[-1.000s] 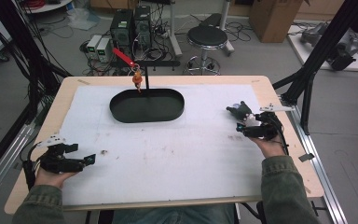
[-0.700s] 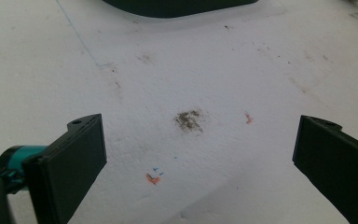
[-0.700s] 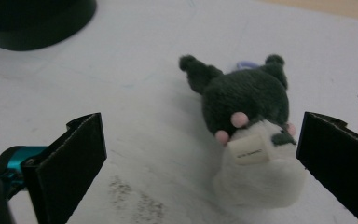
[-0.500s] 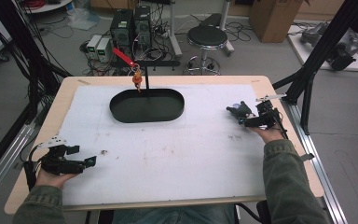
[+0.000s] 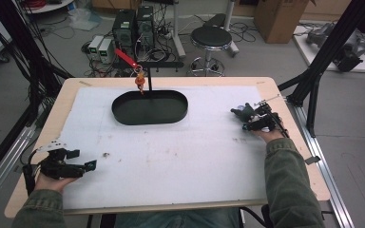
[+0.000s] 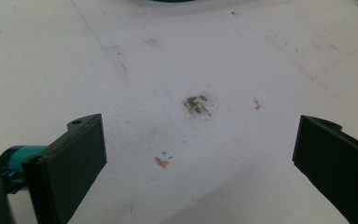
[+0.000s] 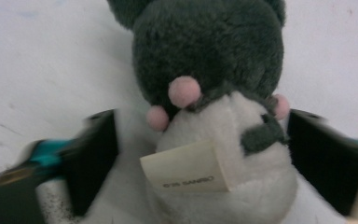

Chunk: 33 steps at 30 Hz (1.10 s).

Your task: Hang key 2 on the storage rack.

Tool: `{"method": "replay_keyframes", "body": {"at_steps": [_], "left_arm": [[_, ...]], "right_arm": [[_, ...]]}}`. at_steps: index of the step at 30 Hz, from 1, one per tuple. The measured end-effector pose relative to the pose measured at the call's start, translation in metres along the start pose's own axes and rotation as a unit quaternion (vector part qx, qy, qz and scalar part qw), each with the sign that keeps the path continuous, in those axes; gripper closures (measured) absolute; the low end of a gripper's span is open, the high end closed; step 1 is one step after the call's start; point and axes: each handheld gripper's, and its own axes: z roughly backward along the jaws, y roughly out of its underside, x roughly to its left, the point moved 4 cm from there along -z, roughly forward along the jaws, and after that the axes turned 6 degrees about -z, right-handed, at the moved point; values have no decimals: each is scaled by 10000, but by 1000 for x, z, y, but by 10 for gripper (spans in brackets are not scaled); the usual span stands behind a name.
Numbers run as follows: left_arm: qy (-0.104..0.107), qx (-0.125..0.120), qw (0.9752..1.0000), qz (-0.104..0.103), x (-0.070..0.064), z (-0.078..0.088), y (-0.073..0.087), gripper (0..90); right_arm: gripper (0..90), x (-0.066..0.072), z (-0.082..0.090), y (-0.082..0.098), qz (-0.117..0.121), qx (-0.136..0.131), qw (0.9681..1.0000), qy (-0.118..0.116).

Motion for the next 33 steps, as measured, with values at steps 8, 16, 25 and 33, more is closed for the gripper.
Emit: {"method": "replay_keyframes", "body": {"at_steps": [8, 16, 25, 33], "left_arm": [[-44, 36, 10000, -38, 0, 0, 2, 31], [-83, 66, 9999, -101, -2, -2, 2, 31], [-117, 74, 9998, -140, -3, -3, 0, 31], [-115, 4, 9996, -252, -5, -1, -3, 31]], "right_arm": [[472, 7, 11, -4, 71, -217, 9997, 22], [484, 14, 37, -4, -196, -325, 9976, -579], [483, 33, 67, -16, 73, -228, 9968, -765], [480, 53, 84, -29, 271, -338, 9944, -963]]}}
